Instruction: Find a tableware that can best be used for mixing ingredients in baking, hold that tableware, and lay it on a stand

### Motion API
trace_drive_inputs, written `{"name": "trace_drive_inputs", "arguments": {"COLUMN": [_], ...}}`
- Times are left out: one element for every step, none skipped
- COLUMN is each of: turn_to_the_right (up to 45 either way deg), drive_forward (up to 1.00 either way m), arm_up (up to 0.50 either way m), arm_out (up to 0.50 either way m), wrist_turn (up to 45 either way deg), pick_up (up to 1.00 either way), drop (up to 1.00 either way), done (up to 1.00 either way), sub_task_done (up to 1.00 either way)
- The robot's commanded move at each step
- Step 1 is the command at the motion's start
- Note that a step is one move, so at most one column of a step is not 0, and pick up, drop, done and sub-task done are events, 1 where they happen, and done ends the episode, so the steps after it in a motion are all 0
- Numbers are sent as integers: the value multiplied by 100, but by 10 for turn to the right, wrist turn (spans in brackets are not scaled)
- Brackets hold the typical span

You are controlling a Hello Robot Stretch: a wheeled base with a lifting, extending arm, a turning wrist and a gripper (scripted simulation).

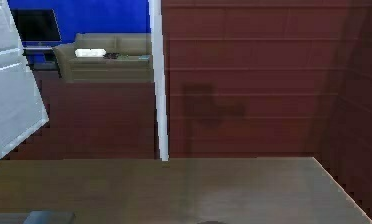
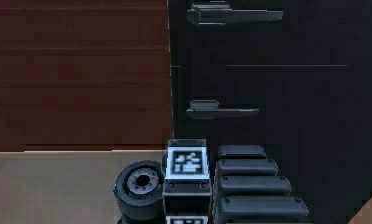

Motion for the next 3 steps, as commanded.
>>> {"name": "trace_drive_inputs", "arguments": {"turn_to_the_right": [0,-450,-90], "drive_forward": [80,0,0], "arm_up": [0,0,0], "arm_out": [0,0,0], "wrist_turn": [0,0,0], "pick_up": [0,0,0], "drop": [0,0,0], "done": [0,0,0], "sub_task_done": [0,0,0]}}
